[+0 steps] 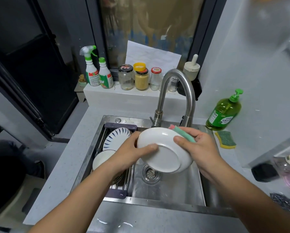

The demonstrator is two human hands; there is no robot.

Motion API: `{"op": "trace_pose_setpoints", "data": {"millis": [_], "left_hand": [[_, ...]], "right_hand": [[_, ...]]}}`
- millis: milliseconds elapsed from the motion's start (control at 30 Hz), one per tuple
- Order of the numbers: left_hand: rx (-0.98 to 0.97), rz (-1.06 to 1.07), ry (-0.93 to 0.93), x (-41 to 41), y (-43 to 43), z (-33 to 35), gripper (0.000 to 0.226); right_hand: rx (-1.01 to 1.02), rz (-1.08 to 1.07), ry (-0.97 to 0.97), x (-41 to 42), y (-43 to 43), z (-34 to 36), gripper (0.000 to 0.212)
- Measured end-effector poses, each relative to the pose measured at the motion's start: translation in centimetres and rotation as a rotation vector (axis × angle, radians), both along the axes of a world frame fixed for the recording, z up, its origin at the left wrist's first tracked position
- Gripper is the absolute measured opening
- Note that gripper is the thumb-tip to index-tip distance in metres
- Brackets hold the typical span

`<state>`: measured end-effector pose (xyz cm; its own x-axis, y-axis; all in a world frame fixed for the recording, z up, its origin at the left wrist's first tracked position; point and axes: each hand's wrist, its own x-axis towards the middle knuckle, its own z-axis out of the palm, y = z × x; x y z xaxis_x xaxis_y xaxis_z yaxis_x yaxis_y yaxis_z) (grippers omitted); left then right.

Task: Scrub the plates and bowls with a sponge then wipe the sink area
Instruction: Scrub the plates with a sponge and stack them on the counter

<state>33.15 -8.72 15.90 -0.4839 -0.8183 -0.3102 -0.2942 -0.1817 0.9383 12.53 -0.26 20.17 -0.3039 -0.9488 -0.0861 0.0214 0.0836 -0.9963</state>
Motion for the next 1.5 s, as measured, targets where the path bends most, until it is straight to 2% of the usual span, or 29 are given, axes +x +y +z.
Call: {"op": "trace_pose_setpoints", "data": {"millis": [133,200,267,333,433,533,600,733,767,867,933,1000,1067,1133,1200,1300,1367,1500], "left_hand": [[0.002,0.039,0.203,0.7,0.0,-1.0,0.056],[0.025,0.055,0.275,0.7,-0.1,-1.1,0.058],[0.040,0.090,0.325,0.6,0.1,-1.1,0.057],[0.071,0.124,0.369,0.4,0.2,-1.1,0.055],[0.067,0.109,0.397,-0.4,0.5,-0.8,0.047],[0.003,0.043,0.386,-1.5,0.9,-0.5,0.027],[-0.002,0.069,0.396,-1.5,0.9,-0.3,0.028],[0.006,0.157,0.410,0.2,0.2,-0.5,0.043],[0.009,0.148,0.390,0.2,0.3,-0.6,0.043],[-0.017,0.087,0.306,-1.2,1.1,-1.0,0.042],[-0.038,0.091,0.310,-1.6,1.0,-0.8,0.045],[-0.027,0.154,0.340,-1.0,0.2,-0.2,0.053],[-0.006,0.220,0.391,-0.1,-0.8,0.0,0.059],[0.032,0.271,0.442,0.1,-1.2,0.1,0.057],[0.082,0.298,0.488,0.0,-1.0,0.0,0.054],[0.180,0.290,0.553,-0.2,-0.3,-0.6,0.051],[0.200,0.273,0.546,-0.2,-0.1,-0.7,0.051],[0.190,0.280,0.527,-0.7,-0.2,-0.2,0.051]], "right_hand": [[0.001,-0.096,-0.123,-0.1,-0.4,0.2,0.023],[-0.094,-0.253,-0.054,0.0,-0.4,0.2,0.016],[-0.198,-0.286,0.183,0.2,-0.4,0.2,0.016],[-0.285,-0.114,0.485,0.8,-0.4,-0.2,0.020],[-0.407,0.115,1.082,2.2,-1.0,-1.1,0.033],[-0.490,0.339,1.345,3.2,-2.1,-0.9,0.049],[-0.485,0.376,1.325,2.3,-2.3,-1.3,0.048],[-0.232,0.178,0.885,-0.6,-0.5,-2.8,0.052],[-0.231,0.178,0.882,-0.1,-0.2,-2.8,0.052],[-0.387,0.282,1.086,1.8,-1.4,-2.5,0.047],[-0.401,0.290,1.089,1.5,-2.9,-2.0,0.042],[-0.294,0.216,0.880,0.1,-3.6,-2.2,0.039],[-0.171,0.110,0.508,-0.8,-3.0,-2.8,0.037],[-0.151,0.050,0.298,-0.1,-2.0,-3.6,0.049],[-0.191,0.029,0.350,1.2,-1.1,-3.9,0.059],[-0.228,0.029,0.681,1.5,-0.9,-3.6,0.060],[-0.204,0.088,0.828,0.7,-1.7,-3.0,0.061],[-0.202,0.119,0.909,-0.5,-2.4,-2.5,0.064]]}}
